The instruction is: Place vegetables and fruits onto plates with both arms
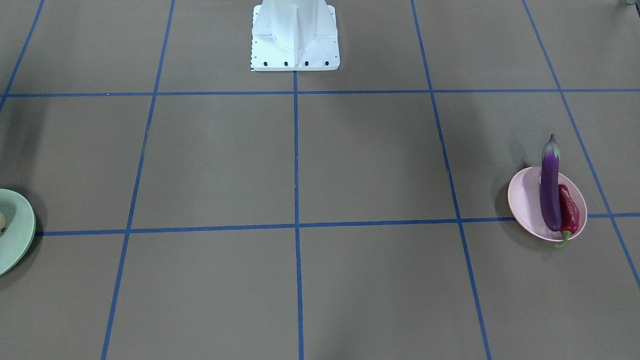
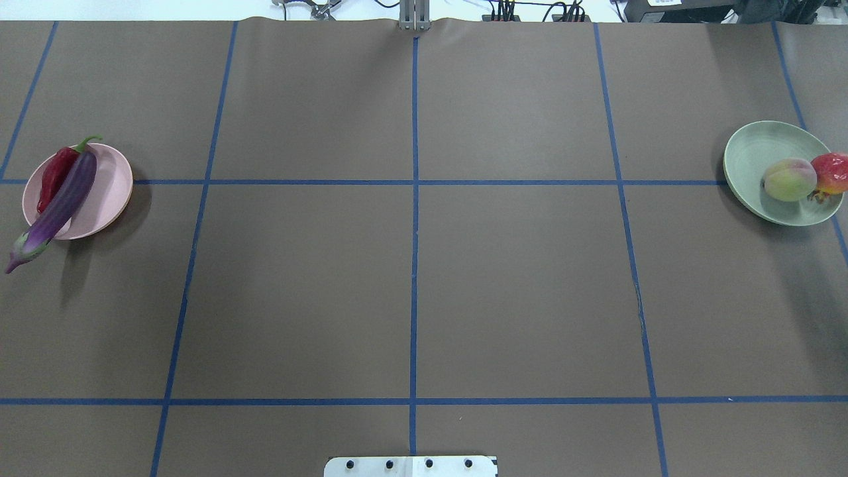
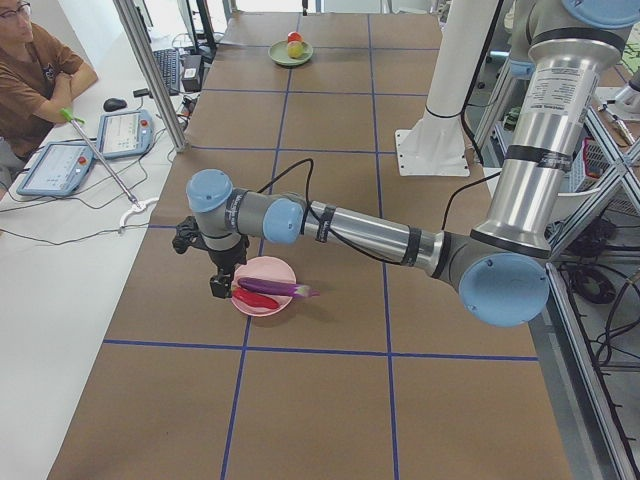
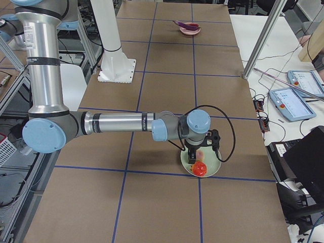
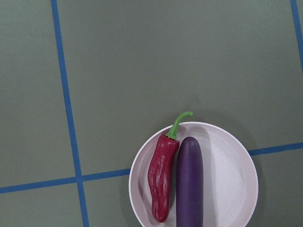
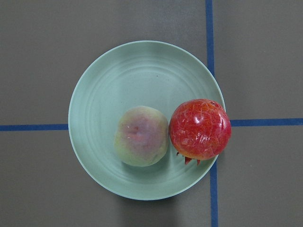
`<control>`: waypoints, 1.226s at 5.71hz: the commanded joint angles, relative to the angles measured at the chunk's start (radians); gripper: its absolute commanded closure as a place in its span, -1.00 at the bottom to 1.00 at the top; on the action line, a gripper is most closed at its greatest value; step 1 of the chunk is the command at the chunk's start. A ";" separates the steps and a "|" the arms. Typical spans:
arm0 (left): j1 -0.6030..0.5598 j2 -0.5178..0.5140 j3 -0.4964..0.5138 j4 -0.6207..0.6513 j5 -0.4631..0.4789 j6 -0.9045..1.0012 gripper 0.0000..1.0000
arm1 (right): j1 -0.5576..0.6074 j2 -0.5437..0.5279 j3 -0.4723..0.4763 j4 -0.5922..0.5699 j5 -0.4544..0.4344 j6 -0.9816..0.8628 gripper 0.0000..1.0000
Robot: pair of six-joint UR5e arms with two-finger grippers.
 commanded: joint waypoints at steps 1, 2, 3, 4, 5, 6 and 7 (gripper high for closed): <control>-0.015 0.049 0.024 -0.001 -0.007 0.025 -1.00 | -0.006 0.028 0.051 -0.090 -0.006 -0.008 -1.00; -0.015 0.052 0.062 -0.001 -0.010 0.025 -1.00 | -0.009 0.024 0.152 -0.201 -0.048 -0.011 -1.00; -0.015 0.052 0.059 0.004 -0.012 0.024 -1.00 | 0.008 0.001 0.196 -0.289 -0.081 -0.121 -1.00; -0.017 0.049 0.063 0.004 -0.009 0.024 -1.00 | 0.010 -0.013 0.187 -0.293 -0.098 -0.173 -1.00; -0.050 0.040 0.059 0.007 -0.019 0.024 -1.00 | 0.008 -0.018 0.185 -0.290 -0.119 -0.175 -1.00; -0.067 0.042 0.054 0.037 -0.085 0.024 -1.00 | 0.008 -0.019 0.176 -0.290 -0.118 -0.175 -1.00; -0.074 0.048 0.033 0.065 -0.098 0.024 -1.00 | 0.008 -0.019 0.169 -0.287 -0.110 -0.174 -1.00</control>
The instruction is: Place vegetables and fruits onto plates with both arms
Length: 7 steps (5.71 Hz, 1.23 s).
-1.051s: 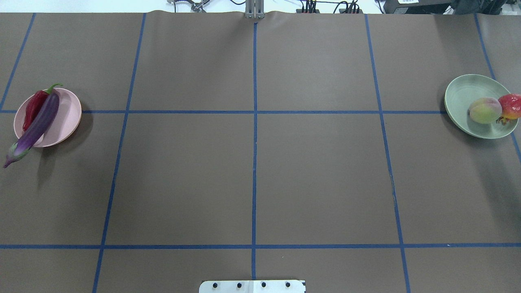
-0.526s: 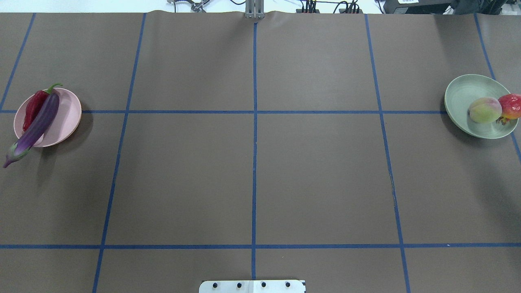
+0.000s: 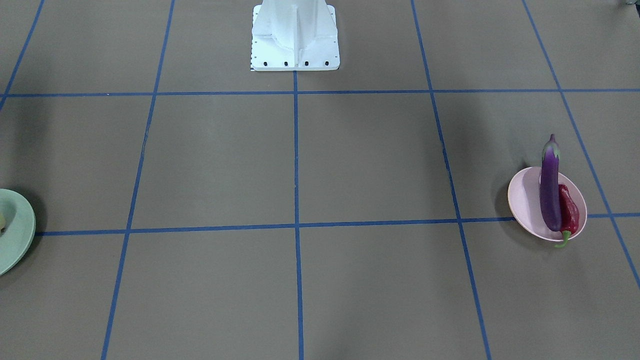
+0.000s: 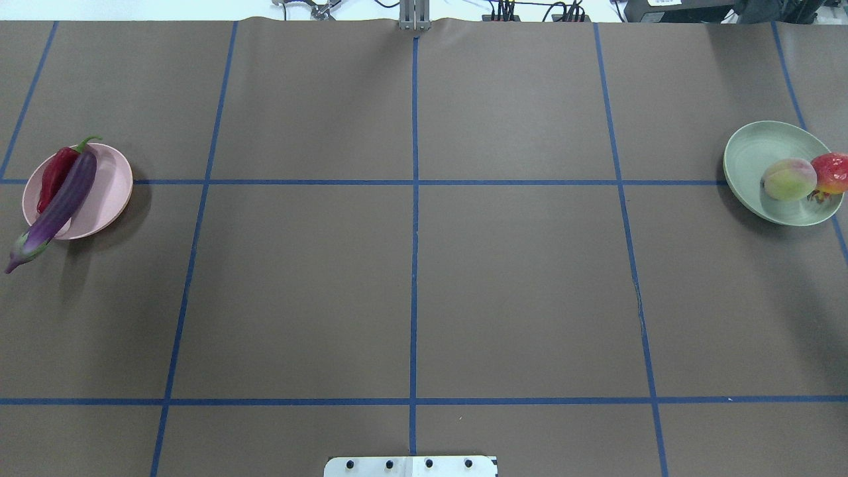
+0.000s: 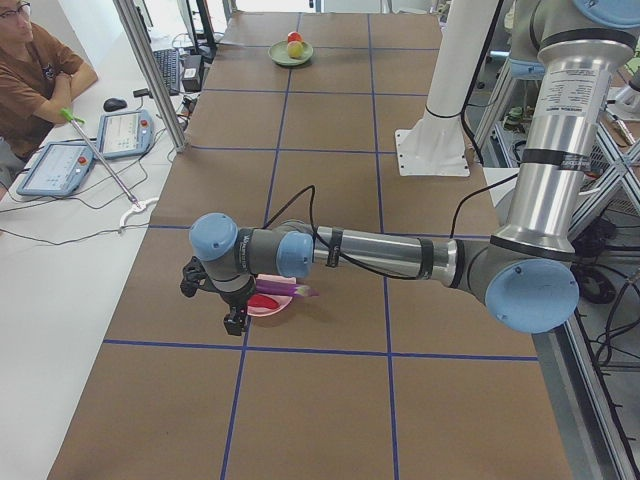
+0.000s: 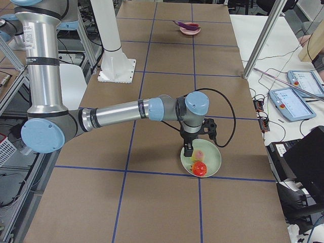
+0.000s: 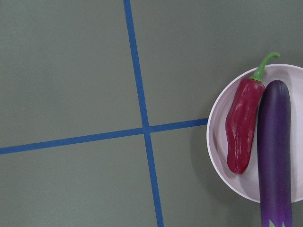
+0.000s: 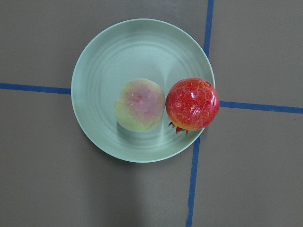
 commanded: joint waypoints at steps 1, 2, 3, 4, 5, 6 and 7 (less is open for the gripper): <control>-0.010 0.007 -0.020 0.024 -0.021 -0.002 -1.00 | 0.000 -0.016 -0.016 0.003 0.005 -0.002 -1.00; -0.010 0.008 -0.021 0.019 -0.014 -0.002 -1.00 | -0.002 -0.018 -0.029 0.003 0.010 0.000 -1.00; -0.008 0.008 -0.020 0.016 -0.014 -0.002 -1.00 | -0.002 -0.016 -0.032 0.003 0.010 0.003 -1.00; -0.008 0.008 -0.020 0.014 -0.014 -0.002 -1.00 | -0.002 -0.016 -0.032 0.005 0.008 0.003 -1.00; -0.008 0.008 -0.018 0.010 -0.014 0.000 -1.00 | -0.002 -0.016 -0.032 0.005 0.008 0.004 -1.00; -0.010 0.010 -0.021 0.010 -0.014 0.000 -1.00 | -0.002 -0.016 -0.030 0.005 0.010 0.006 -1.00; -0.011 0.011 -0.027 0.010 -0.016 0.000 -1.00 | -0.002 -0.016 -0.030 0.005 0.010 0.006 -1.00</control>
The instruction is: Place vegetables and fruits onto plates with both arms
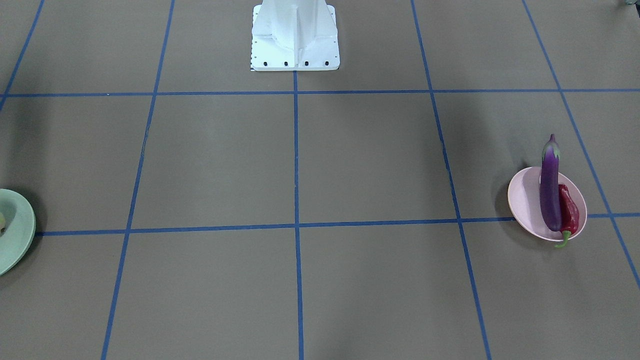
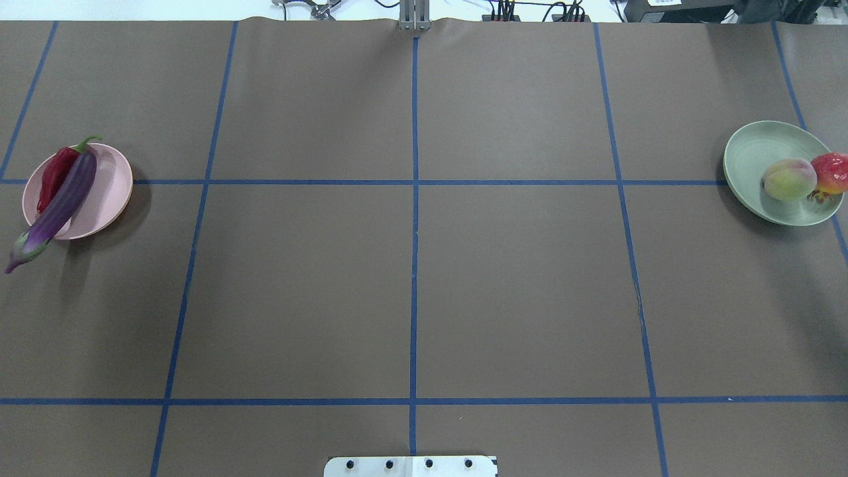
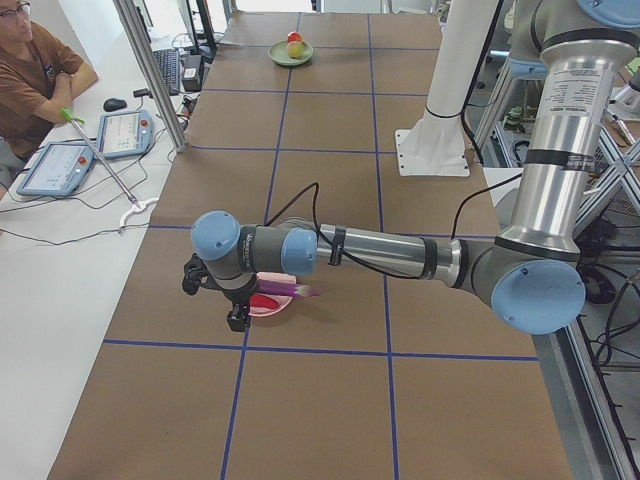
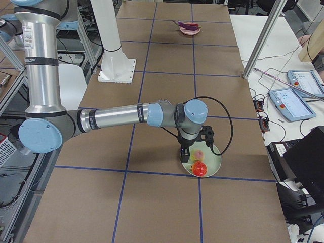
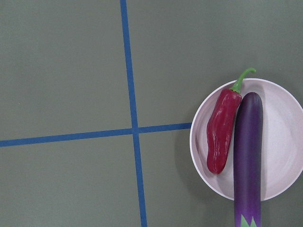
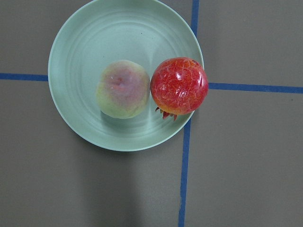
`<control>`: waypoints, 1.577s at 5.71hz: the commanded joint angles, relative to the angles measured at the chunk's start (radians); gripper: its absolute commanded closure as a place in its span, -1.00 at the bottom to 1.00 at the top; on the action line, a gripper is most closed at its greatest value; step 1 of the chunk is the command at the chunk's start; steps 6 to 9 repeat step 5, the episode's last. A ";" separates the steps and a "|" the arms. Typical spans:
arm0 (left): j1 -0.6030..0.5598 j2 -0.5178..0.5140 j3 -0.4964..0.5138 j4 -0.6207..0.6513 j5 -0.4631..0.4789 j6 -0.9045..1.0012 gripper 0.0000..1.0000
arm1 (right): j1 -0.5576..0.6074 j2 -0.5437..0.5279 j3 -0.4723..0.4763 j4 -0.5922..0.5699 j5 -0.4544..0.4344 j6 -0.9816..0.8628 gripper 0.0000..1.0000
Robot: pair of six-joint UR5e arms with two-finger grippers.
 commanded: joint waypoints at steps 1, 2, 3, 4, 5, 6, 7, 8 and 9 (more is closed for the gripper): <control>0.000 0.032 -0.041 -0.002 0.000 0.000 -1.00 | 0.000 0.000 0.002 0.000 0.000 -0.001 -1.00; 0.002 0.037 -0.048 -0.002 0.000 0.002 -1.00 | 0.000 0.000 0.005 0.000 0.000 -0.001 -1.00; 0.002 0.037 -0.048 -0.003 0.000 0.005 -1.00 | 0.000 0.000 0.008 0.000 0.002 -0.001 -1.00; 0.002 0.031 -0.048 -0.011 0.000 0.002 -1.00 | 0.000 0.000 0.010 0.000 0.016 -0.001 -1.00; 0.002 0.026 -0.051 -0.013 -0.001 0.000 -1.00 | 0.000 0.000 0.007 0.000 0.014 -0.001 -1.00; 0.002 0.026 -0.051 -0.013 -0.001 0.000 -1.00 | 0.000 0.000 0.007 0.000 0.014 -0.001 -1.00; 0.002 0.026 -0.051 -0.013 -0.001 0.000 -1.00 | 0.000 0.000 0.007 0.000 0.014 -0.001 -1.00; 0.002 0.026 -0.051 -0.013 -0.001 0.000 -1.00 | 0.000 0.000 0.007 0.000 0.014 -0.001 -1.00; 0.002 0.026 -0.051 -0.013 -0.001 0.000 -1.00 | 0.000 0.000 0.007 0.000 0.014 -0.001 -1.00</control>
